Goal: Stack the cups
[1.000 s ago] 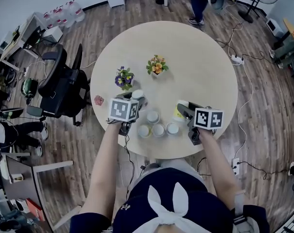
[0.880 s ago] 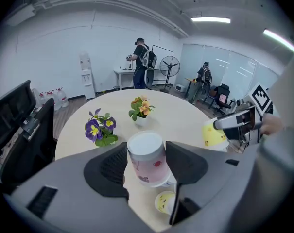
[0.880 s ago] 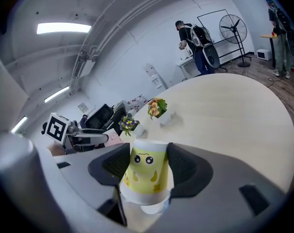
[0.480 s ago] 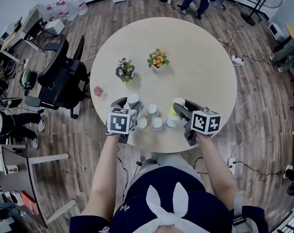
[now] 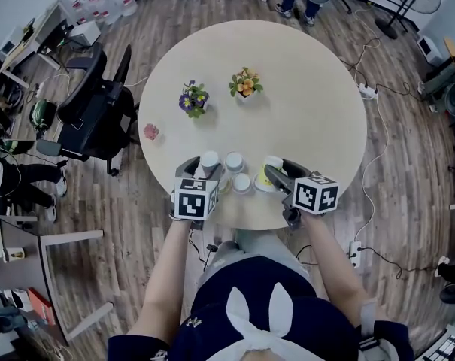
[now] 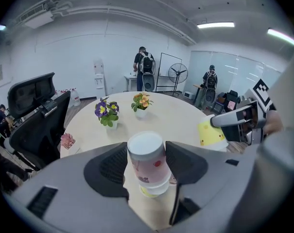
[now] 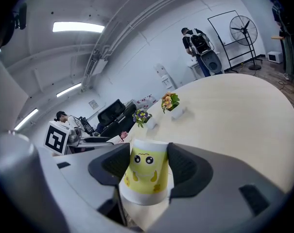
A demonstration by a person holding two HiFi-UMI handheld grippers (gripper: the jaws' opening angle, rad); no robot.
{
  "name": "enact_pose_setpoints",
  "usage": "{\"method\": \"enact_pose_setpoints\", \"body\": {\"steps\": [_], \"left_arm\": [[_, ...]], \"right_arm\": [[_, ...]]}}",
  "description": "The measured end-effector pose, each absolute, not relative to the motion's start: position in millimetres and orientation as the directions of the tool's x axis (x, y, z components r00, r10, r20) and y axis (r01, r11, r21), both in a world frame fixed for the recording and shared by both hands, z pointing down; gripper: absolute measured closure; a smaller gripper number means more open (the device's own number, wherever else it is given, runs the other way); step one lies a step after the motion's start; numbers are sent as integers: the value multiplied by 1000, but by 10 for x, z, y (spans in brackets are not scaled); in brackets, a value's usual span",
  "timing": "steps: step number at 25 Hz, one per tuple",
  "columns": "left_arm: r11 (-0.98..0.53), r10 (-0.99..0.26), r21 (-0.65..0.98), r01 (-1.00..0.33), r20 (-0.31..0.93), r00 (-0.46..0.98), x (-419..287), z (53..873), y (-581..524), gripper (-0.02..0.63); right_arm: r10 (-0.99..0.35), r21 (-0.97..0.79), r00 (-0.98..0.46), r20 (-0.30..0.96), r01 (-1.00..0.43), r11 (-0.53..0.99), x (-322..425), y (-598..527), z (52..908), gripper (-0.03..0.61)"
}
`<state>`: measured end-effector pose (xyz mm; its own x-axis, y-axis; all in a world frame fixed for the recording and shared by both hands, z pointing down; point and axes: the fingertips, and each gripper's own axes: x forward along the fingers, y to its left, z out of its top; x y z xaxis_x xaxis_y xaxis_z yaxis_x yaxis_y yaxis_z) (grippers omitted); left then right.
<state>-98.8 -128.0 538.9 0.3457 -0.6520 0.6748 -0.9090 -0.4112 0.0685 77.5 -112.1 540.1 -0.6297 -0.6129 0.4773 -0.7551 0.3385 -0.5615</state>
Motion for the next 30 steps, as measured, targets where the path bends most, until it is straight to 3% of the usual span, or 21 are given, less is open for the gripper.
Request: {"method": "enact_pose_setpoints", "body": {"steps": [30], "left_arm": [[-476, -711, -39, -879, 605, 358, -611, 5565, -853, 365]], "right_arm": [[-586, -541, -632, 507, -763, 354, 712, -950, 5514, 328]]}}
